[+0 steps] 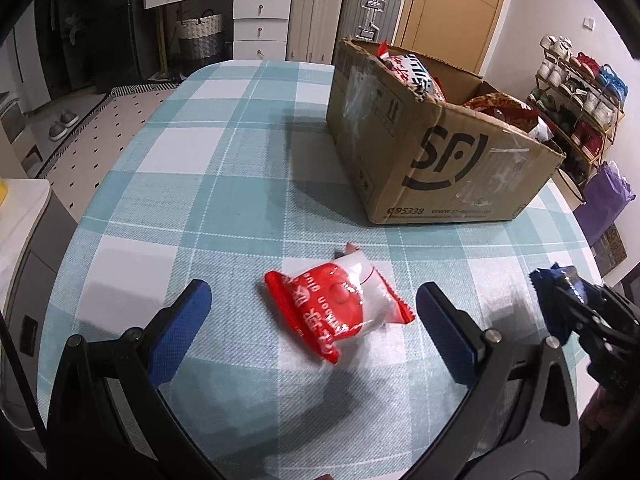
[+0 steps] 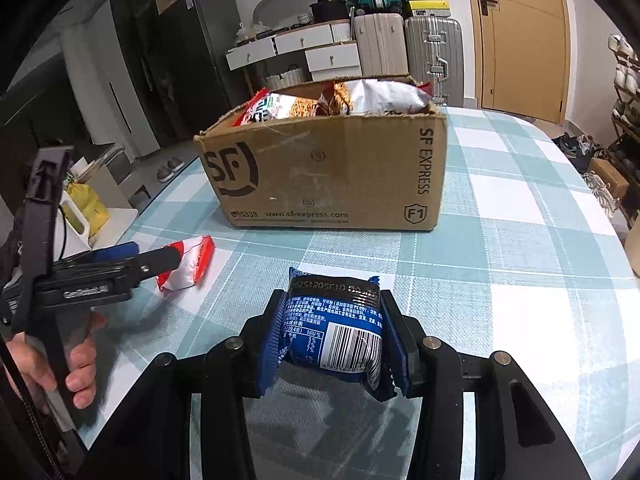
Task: Organize snacks
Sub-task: 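Grasp the red-white balloon gum packet with the left tool while the right tool holds the blue packet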
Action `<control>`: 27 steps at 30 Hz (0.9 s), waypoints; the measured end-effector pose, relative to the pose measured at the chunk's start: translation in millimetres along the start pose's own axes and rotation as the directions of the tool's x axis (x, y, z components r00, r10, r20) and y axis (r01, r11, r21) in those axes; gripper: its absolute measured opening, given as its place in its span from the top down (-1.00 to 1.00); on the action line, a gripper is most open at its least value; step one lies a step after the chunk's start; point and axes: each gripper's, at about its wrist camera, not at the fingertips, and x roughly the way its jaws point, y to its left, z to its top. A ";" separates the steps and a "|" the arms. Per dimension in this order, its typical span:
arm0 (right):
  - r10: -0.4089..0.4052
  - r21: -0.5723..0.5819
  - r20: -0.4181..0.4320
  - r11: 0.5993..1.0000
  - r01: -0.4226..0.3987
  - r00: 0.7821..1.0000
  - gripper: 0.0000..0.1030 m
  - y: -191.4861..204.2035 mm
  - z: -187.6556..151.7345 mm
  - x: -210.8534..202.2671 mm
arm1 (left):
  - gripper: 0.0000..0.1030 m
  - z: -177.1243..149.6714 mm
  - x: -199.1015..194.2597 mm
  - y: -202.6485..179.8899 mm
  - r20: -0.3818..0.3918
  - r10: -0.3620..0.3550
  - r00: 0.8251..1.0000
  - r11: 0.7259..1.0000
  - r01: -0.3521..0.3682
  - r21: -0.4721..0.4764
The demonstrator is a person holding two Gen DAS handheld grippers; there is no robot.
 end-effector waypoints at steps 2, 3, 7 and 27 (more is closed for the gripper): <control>0.003 0.004 0.008 1.000 -0.003 1.000 0.12 -2.4 -0.6 -3.7 | -0.98 1.5 3.8 -2.0 -0.008 0.002 1.000 1.000 -0.002 -0.001; 0.003 0.005 0.013 1.000 -0.003 1.000 0.12 -3.2 -1.2 -6.0 | -0.97 2.2 5.3 -2.7 -0.011 0.002 1.000 1.000 -0.002 -0.002; 0.008 0.016 0.025 1.000 -0.009 1.000 0.12 -5.9 -4.4 -12.5 | -0.97 5.0 11.3 -5.4 -0.019 0.016 1.000 1.000 -0.016 -0.003; 0.030 0.059 0.050 0.998 -0.032 0.998 0.12 -16.9 -13.0 -20.6 | -0.62 4.8 38.7 -7.7 -0.048 0.086 0.995 0.996 -0.085 0.022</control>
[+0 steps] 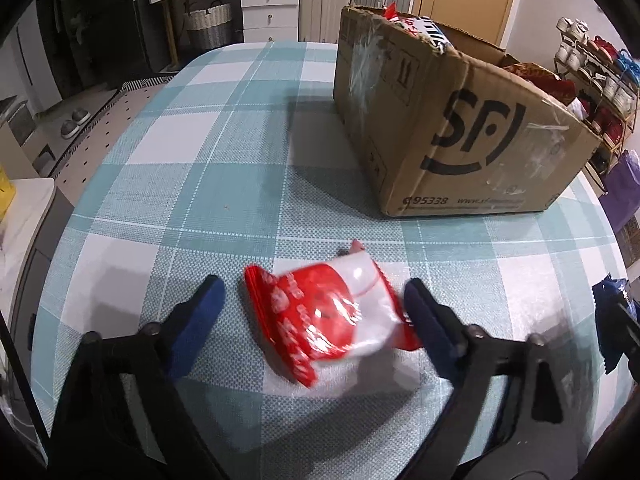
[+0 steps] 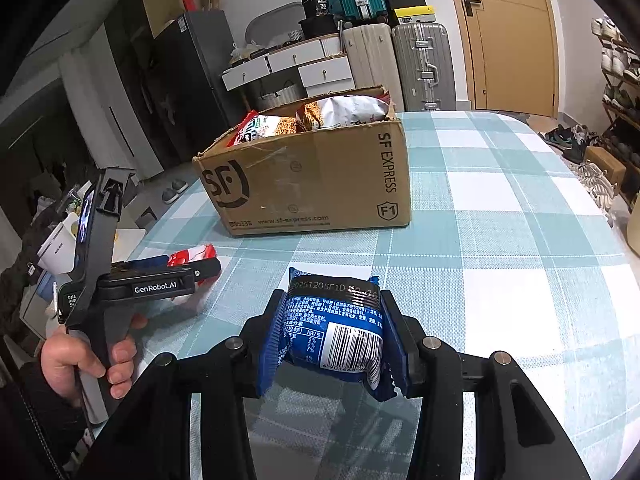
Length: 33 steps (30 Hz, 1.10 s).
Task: Organize snacks
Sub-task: 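Grasp the red-white balloon gum packet with the left tool while the right tool holds the blue packet, then lift both held packets and carry them over the cardboard box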
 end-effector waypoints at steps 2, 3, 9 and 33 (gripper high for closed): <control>0.001 0.001 0.002 1.000 -0.001 1.000 0.12 -0.1 -0.7 -1.0 | -0.31 -1.3 -1.8 -0.6 0.007 0.009 1.000 1.000 -0.009 0.014; 0.003 0.002 0.003 1.000 -0.003 1.000 0.12 0.5 -1.2 -2.3 | -0.19 -2.0 -3.6 -0.4 0.016 0.006 1.000 1.000 -0.006 0.021; 0.006 -0.001 0.013 1.000 -0.006 1.000 0.12 3.8 -2.2 -9.8 | 0.07 -7.4 -12.4 4.7 0.023 -0.076 0.997 0.996 0.075 0.042; 0.066 -0.012 0.115 0.998 -0.065 0.991 0.12 40.0 -4.7 -79.6 | 0.08 -22.4 -114.7 -13.0 0.127 -0.195 0.973 0.978 0.183 0.104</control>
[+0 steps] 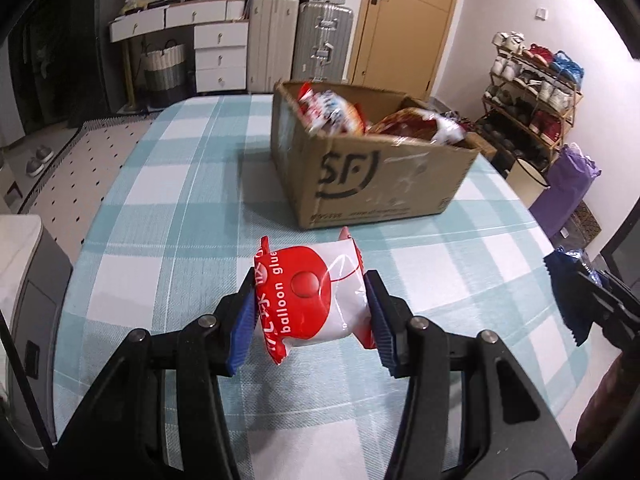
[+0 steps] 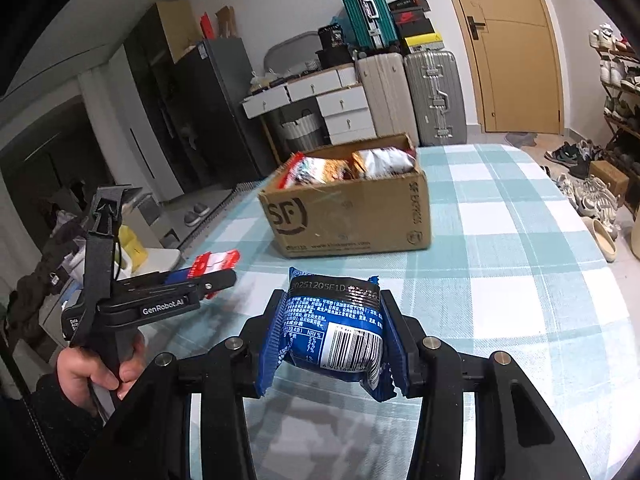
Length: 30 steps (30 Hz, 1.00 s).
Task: Organize snacks
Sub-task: 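Lift both held packets and carry them over the cardboard box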
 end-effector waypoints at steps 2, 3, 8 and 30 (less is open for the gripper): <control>0.007 -0.011 0.013 1.000 -0.007 1.000 0.12 5.5 3.4 -6.3 | 0.08 5.5 -9.4 -5.3 0.014 -0.008 1.000 1.000 0.008 0.013; 0.013 -0.014 0.022 1.000 -0.012 1.000 0.12 8.2 5.5 -9.9 | 0.08 8.3 -12.6 -7.6 0.021 -0.011 1.000 1.000 0.011 0.018; 0.028 -0.043 0.052 0.999 -0.026 0.998 0.12 20.6 17.9 -22.0 | 0.08 26.6 -31.7 -18.9 0.049 -0.042 0.998 0.998 0.040 0.042; 0.052 -0.076 0.112 0.996 -0.044 0.992 0.12 17.1 115.8 -3.3 | 0.07 125.1 -28.0 -53.4 0.069 -0.082 0.994 0.988 0.072 0.135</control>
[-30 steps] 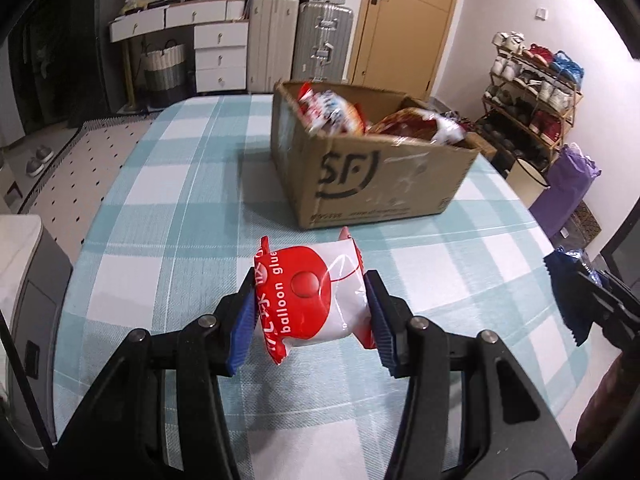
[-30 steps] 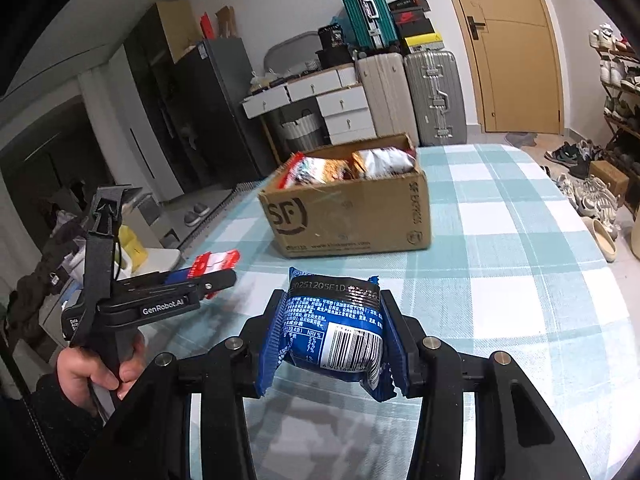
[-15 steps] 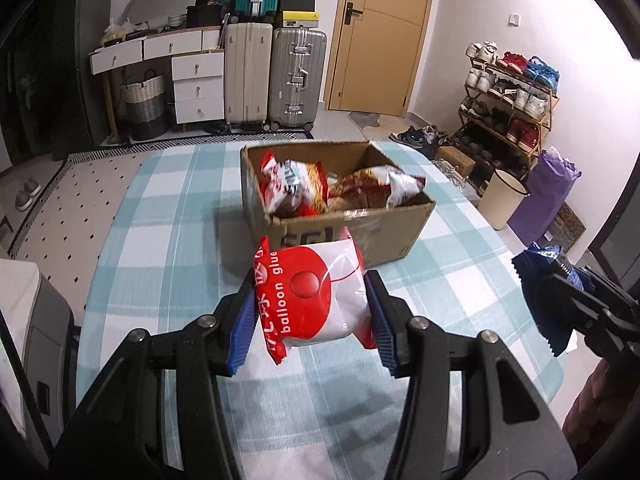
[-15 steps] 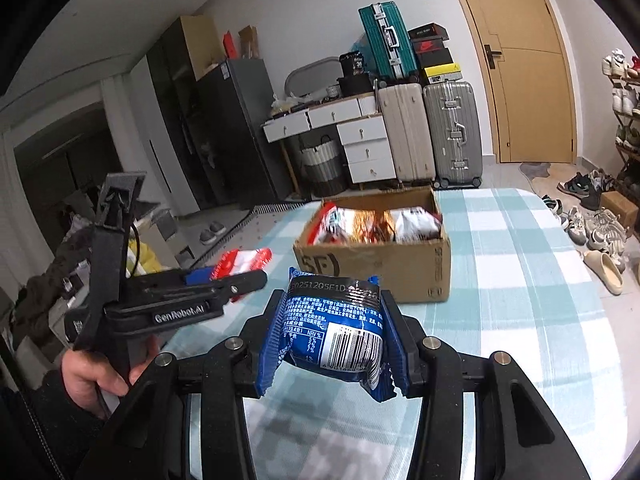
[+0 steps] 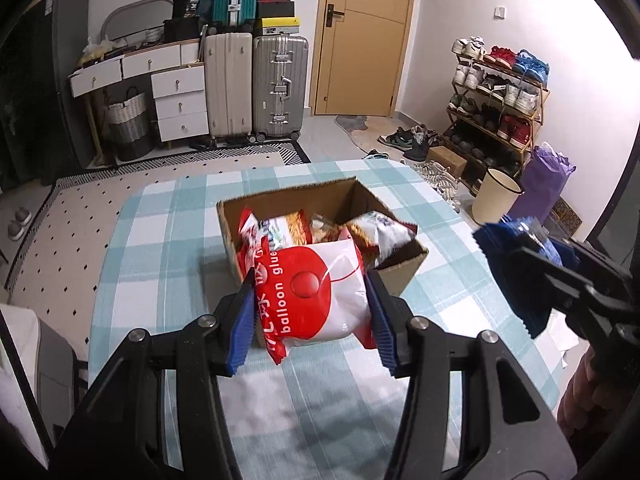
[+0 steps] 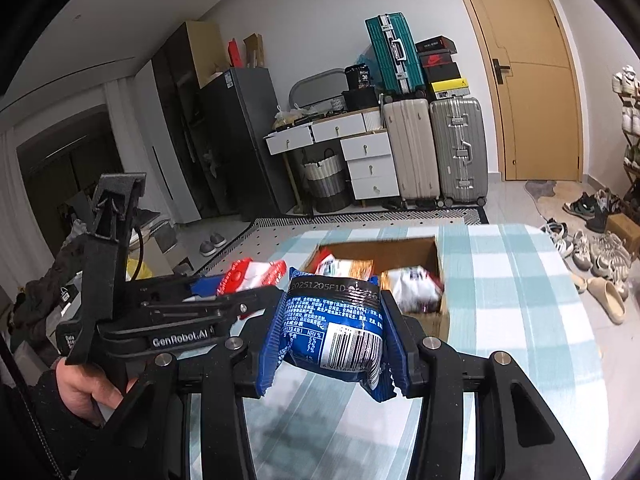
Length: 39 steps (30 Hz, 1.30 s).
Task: Organize snacks
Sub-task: 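Lift both held packets and carry them over the cardboard box, then open both tools to drop the packets into the box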
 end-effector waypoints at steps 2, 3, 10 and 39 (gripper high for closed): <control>0.003 -0.005 0.000 1.000 -0.003 1.000 0.12 -3.6 9.5 6.9 | 0.07 9.1 6.5 -0.3 -0.003 -0.002 1.000 1.000 0.002 0.005; 0.002 -0.008 -0.002 1.000 -0.002 1.000 0.12 -5.0 14.4 10.1 | 0.07 13.9 9.8 0.2 -0.005 -0.005 1.000 1.000 0.005 0.004; -0.013 -0.047 -0.007 0.999 0.013 1.000 0.12 -18.8 41.7 41.8 | 0.07 42.0 38.7 1.8 -0.017 0.000 1.000 1.000 0.000 0.022; 0.008 -0.041 -0.131 0.999 -0.014 0.991 0.11 -87.4 57.1 188.6 | -0.09 65.5 178.0 41.6 -0.146 -0.049 0.988 0.998 0.053 0.028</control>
